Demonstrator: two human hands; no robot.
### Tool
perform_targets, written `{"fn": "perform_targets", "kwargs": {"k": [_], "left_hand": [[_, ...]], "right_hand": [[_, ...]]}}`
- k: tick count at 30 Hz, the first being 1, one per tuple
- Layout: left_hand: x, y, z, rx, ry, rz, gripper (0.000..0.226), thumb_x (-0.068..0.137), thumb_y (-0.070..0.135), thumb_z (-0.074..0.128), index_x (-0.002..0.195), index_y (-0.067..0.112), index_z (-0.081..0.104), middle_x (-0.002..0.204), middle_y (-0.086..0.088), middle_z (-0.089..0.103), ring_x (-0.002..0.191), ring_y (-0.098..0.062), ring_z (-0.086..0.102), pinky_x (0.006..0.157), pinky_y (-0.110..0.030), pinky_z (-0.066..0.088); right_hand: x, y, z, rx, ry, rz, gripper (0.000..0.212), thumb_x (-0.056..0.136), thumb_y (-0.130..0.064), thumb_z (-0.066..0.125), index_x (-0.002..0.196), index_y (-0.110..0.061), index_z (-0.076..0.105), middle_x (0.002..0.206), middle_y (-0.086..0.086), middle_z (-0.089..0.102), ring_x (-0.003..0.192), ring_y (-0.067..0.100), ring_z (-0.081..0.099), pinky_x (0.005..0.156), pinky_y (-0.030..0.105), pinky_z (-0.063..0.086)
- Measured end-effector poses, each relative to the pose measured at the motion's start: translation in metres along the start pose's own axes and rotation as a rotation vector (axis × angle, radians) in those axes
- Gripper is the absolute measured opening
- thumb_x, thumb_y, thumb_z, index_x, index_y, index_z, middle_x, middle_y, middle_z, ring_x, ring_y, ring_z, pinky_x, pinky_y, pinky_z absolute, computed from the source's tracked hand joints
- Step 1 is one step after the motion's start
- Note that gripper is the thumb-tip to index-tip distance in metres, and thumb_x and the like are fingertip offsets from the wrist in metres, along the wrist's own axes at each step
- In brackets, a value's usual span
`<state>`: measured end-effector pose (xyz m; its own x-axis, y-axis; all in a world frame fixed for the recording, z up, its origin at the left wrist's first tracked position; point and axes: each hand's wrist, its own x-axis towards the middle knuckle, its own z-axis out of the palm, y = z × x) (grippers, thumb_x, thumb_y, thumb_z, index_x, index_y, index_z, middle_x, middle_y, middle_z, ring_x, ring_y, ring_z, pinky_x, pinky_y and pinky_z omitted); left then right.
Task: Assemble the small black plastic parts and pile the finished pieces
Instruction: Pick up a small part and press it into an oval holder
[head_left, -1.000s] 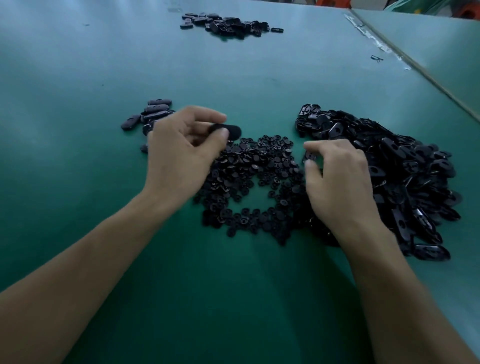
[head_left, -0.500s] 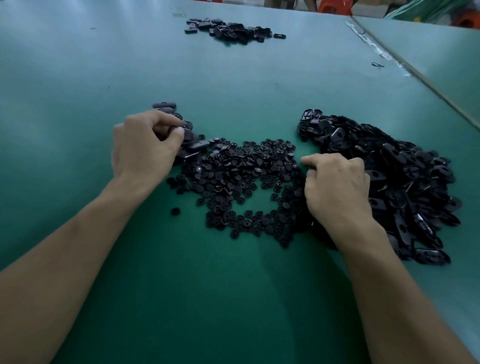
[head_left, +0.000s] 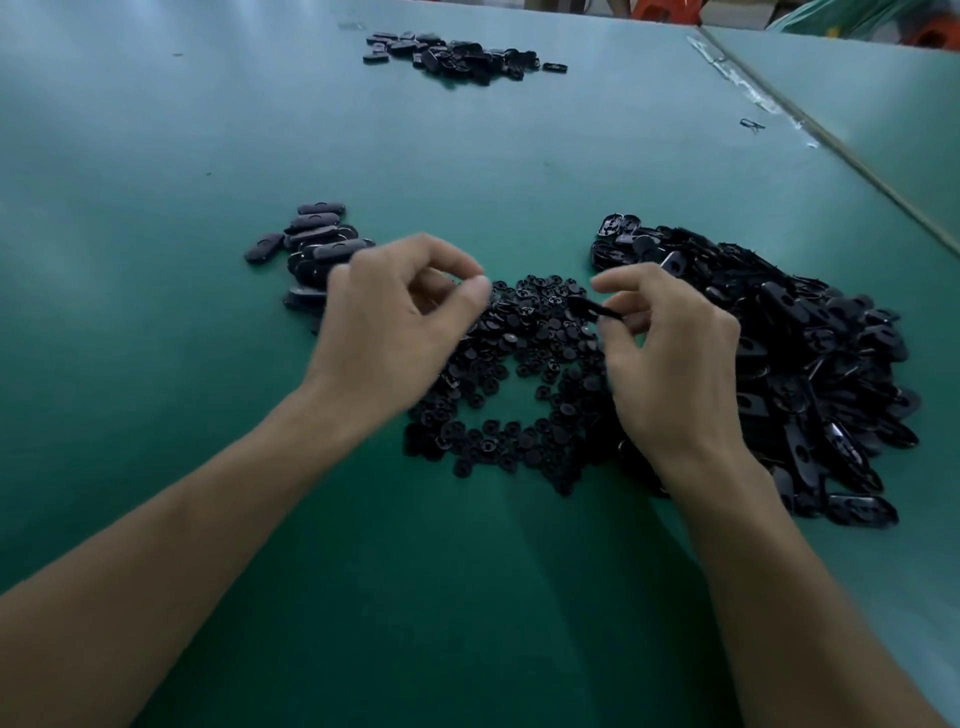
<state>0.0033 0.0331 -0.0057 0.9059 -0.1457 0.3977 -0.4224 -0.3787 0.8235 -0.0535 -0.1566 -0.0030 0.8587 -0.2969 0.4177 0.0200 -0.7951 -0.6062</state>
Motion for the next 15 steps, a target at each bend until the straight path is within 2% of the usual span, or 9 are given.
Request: {"fn": "perform_targets", "kwargs": {"k": [1, 3, 8, 13, 15], "left_hand": [[-0.005, 0.006, 0.005, -0.086, -0.048, -0.032, 0.003, 0.086, 0.035, 0.071, 0.084, 0.033, 0.070, 0.066, 0.009, 0.071, 0.052, -0.004, 0.067, 0.048, -0.018, 0.051], [-0.013, 0.012, 0.014, -0.233, -0.107, -0.105, 0.007, 0.088, 0.035, 0.071, 0.087, 0.028, 0.071, 0.070, 0.002, 0.074, 0.051, -0.014, 0.069, 0.042, -0.023, 0.051], [-0.016, 0.010, 0.016, -0.446, -0.086, -0.220, 0.014, 0.091, 0.026, 0.074, 0.086, 0.012, 0.072, 0.074, -0.007, 0.075, 0.060, -0.021, 0.073, 0.052, -0.025, 0.056], [-0.013, 0.003, 0.015, -0.596, -0.080, -0.255, 0.011, 0.084, 0.003, 0.077, 0.079, 0.011, 0.072, 0.074, -0.007, 0.076, 0.065, -0.017, 0.073, 0.060, -0.021, 0.057], [-0.013, 0.001, 0.015, -0.634, -0.081, -0.239, 0.012, 0.081, 0.002, 0.079, 0.082, 0.012, 0.072, 0.076, -0.004, 0.076, 0.068, -0.013, 0.072, 0.062, -0.020, 0.058]], "right_hand": [[-0.002, -0.002, 0.001, 0.087, -0.001, -0.041, 0.029, 0.090, -0.002, 0.066, 0.111, -0.021, 0.071, 0.091, -0.005, 0.067, 0.079, 0.004, 0.061, 0.077, 0.012, 0.046], [-0.005, -0.006, 0.005, 0.228, 0.002, -0.107, 0.025, 0.087, -0.004, 0.070, 0.106, -0.021, 0.072, 0.088, -0.010, 0.067, 0.078, 0.002, 0.061, 0.073, 0.009, 0.043], [-0.009, -0.009, 0.012, 0.316, -0.001, -0.214, 0.020, 0.085, -0.005, 0.074, 0.097, -0.021, 0.076, 0.089, -0.010, 0.067, 0.080, 0.001, 0.063, 0.076, 0.012, 0.046], [-0.010, -0.008, 0.011, 0.407, -0.114, -0.099, 0.021, 0.082, -0.018, 0.081, 0.101, -0.024, 0.074, 0.087, -0.010, 0.073, 0.077, 0.009, 0.069, 0.068, 0.028, 0.057], [-0.011, -0.007, 0.010, 0.452, -0.163, -0.043, 0.022, 0.082, -0.027, 0.082, 0.101, -0.028, 0.073, 0.082, -0.010, 0.074, 0.074, 0.009, 0.070, 0.068, 0.032, 0.058]]}}
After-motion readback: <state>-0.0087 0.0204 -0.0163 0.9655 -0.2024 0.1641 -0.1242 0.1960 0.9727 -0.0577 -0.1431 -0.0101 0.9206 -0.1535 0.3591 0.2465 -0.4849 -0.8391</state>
